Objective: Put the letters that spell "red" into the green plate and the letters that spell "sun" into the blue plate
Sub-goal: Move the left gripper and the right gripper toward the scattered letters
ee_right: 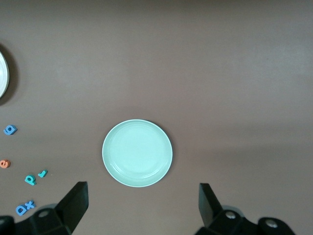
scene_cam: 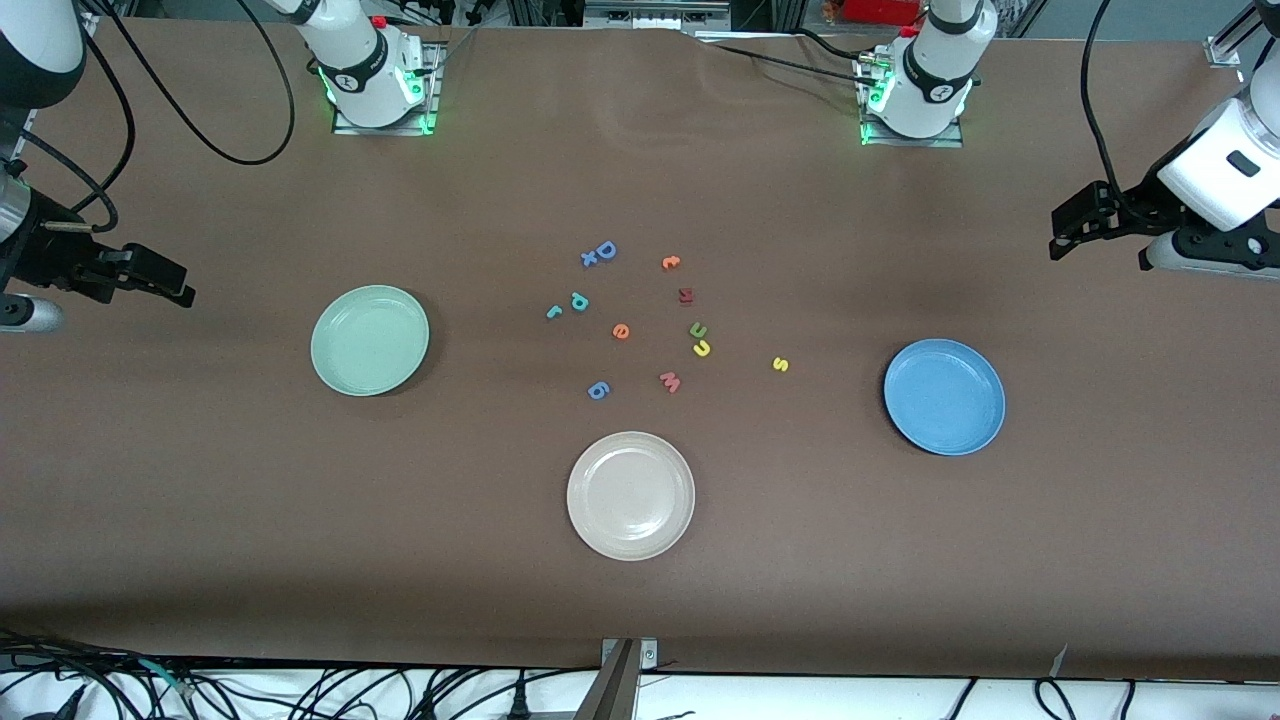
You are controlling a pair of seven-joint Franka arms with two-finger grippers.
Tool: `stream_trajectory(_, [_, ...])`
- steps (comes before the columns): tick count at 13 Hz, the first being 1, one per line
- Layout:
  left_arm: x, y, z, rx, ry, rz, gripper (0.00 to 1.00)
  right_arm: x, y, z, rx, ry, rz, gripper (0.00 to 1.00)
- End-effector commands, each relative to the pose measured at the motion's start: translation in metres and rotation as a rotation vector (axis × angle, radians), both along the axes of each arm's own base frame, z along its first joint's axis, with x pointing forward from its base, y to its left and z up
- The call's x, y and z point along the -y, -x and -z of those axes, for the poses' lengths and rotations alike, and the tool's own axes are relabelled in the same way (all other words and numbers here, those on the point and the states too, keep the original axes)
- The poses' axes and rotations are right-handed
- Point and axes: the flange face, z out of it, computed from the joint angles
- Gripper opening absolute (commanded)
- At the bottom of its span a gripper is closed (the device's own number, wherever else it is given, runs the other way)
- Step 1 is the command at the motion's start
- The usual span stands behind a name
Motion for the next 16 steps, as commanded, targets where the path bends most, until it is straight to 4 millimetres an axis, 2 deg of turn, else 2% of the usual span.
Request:
stream_trajectory(1, [-0.001, 0.000, 0.004, -0.027, 0.007, 0.006, 1.00, -0.003, 0.005, -0.001, -0.006, 0.003, -0.010, 1.00])
stream_trajectory(2, [-0.001, -0.002, 0.011, -0.040, 0.007, 0.014, 1.00, -0.007, 0.005, 0.000, -0.010, 0.002, -0.018, 1.00])
stream_trajectory(3, [0.009, -0.011, 0.029, -0.071, 0.001, 0.031, 1.00, -0.018, 0.005, 0.001, -0.010, 0.003, -0.022, 1.00])
stream_trajectory(4, [0.006, -0.015, 0.039, -0.092, 0.003, 0.031, 1.00, -0.029, 0.004, 0.005, -0.019, 0.002, -0.007, 1.00])
stream_trajectory(5, [0.008, -0.018, 0.045, -0.102, 0.004, 0.032, 1.00, -0.046, 0.002, 0.011, -0.029, 0.004, 0.007, 1.00])
stream_trajectory(7, [0.017, -0.024, 0.075, -0.172, 0.004, 0.049, 1.00, -0.081, 0.000, 0.022, -0.044, 0.006, 0.052, 1.00])
stream_trajectory(8, [0.037, -0.024, 0.082, -0.183, 0.004, 0.084, 1.00, -0.104, 0.000, 0.030, -0.054, 0.008, 0.070, 1.00])
stream_trajectory(10, [0.062, -0.032, 0.108, -0.219, 0.030, 0.103, 1.00, -0.149, 0.002, 0.046, -0.080, 0.015, 0.120, 1.00])
stream_trajectory(13, [0.085, -0.048, 0.147, -0.217, 0.089, 0.098, 1.00, -0.217, 0.011, 0.073, -0.102, 0.033, 0.222, 1.00])
stream_trajectory(16, [0.129, -0.060, 0.186, -0.188, 0.081, 0.042, 1.00, -0.282, 0.024, 0.112, -0.140, 0.046, 0.342, 1.00])
